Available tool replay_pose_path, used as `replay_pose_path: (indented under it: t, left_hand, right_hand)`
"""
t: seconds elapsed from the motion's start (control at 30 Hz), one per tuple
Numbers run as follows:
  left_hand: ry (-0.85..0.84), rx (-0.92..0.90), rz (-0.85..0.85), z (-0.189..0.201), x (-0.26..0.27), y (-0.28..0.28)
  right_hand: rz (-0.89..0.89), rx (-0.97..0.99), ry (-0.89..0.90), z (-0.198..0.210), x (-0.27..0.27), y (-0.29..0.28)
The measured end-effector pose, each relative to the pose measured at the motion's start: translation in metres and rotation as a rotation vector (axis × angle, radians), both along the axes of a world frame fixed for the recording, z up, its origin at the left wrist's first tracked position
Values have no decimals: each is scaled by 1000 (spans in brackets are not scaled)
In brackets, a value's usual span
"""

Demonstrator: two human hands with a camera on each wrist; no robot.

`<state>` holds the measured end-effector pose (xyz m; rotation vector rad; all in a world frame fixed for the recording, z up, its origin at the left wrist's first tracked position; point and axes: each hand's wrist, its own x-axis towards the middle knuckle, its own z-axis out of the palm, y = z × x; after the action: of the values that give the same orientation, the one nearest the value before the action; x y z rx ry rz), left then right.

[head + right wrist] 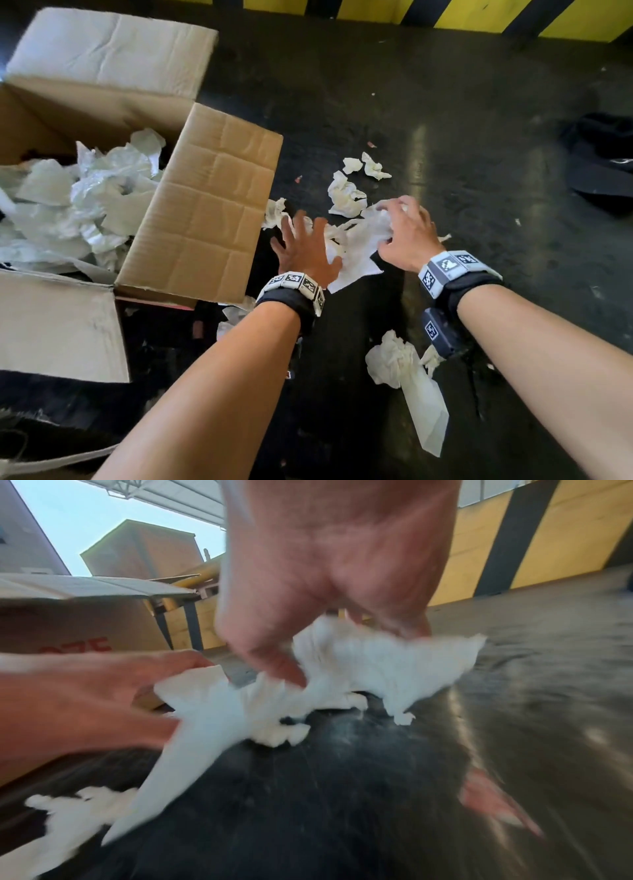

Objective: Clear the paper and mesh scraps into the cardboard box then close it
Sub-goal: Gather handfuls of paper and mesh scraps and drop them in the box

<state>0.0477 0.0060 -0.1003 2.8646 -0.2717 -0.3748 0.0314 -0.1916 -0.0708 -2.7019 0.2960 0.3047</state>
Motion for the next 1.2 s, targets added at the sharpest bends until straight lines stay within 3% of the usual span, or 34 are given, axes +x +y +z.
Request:
replay_pose_path:
  t: [0.1, 0.3, 0.6, 0.73, 0.87, 1.03, 1.2]
  left_hand:
    - [78, 25, 51, -15, -2, 5]
    - [182, -19, 42, -19, 15, 3]
    - [239, 145, -342, -4, 79, -41]
    - [303, 248, -478, -4, 95, -58]
    - [217, 200, -458, -3, 96, -54]
    - [155, -48, -421, -8, 84, -47]
    - [147, -98, -406, -9, 67, -46]
  right_hand:
    - [91, 15, 263, -8, 19, 3]
    - [133, -25, 347, -28, 35, -10]
    - [126, 32, 132, -51, 18, -38]
    - [168, -43, 164, -52, 22, -42]
    - [220, -28, 60, -45, 26, -39]
    - [267, -59, -62, -49, 20, -24]
    - [235, 8, -75, -55, 9, -14]
